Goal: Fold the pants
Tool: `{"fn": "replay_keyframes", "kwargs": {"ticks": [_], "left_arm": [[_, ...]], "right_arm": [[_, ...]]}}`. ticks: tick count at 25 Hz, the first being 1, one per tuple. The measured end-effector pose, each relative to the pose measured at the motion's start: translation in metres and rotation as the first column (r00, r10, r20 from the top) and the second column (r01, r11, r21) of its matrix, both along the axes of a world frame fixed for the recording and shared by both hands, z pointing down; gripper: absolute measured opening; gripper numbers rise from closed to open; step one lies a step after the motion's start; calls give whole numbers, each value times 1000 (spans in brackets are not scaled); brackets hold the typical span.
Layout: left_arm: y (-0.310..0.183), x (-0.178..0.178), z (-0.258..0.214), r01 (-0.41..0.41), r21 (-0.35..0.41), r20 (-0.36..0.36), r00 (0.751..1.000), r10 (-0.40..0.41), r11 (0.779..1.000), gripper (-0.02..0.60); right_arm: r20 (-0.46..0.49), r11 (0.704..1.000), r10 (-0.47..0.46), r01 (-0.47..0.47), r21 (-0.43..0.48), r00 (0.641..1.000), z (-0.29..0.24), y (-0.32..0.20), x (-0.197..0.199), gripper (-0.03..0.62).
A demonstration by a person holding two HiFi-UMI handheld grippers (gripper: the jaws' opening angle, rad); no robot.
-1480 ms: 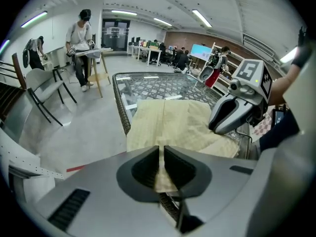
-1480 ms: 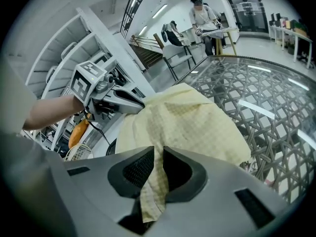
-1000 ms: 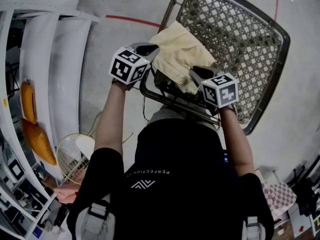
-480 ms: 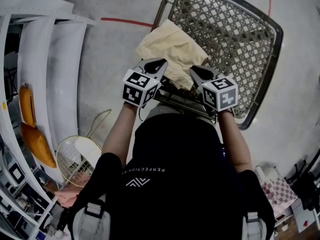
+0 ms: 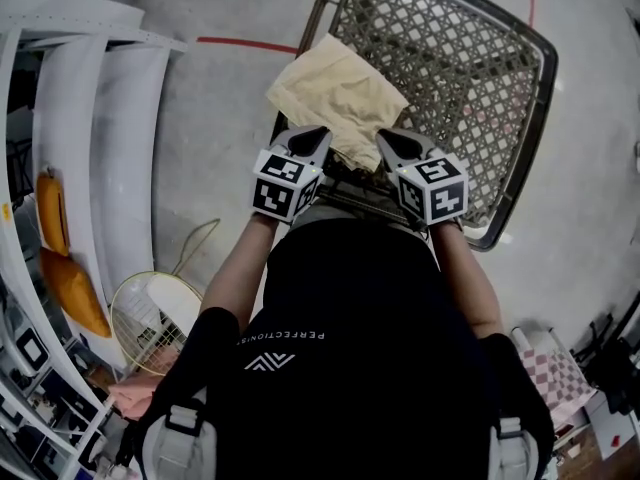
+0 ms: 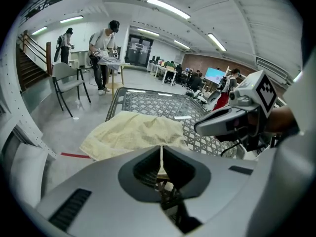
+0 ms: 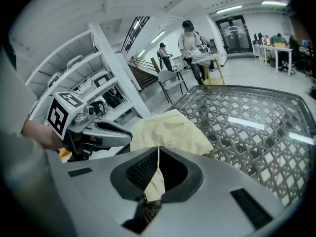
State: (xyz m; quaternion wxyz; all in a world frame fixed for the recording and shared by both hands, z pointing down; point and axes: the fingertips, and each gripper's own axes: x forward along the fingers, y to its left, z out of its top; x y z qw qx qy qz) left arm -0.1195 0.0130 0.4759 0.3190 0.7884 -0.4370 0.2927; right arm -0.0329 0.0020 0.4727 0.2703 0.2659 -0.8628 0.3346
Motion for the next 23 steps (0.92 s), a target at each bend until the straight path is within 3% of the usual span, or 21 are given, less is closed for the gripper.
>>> {"fn": "replay_keyframes", "kwargs": {"ticks": [7,23], "left_arm": [[8,-2,3,-44,-17,26,999,44,999,21],[6,3,6,-43,-45,19,999,44,998,21]], "right_arm": [[-18,1000,7,-7,5,1000,-2,5,1,40],[-13,1000,11,-11,0,1000,-6,3,2,40]]}}
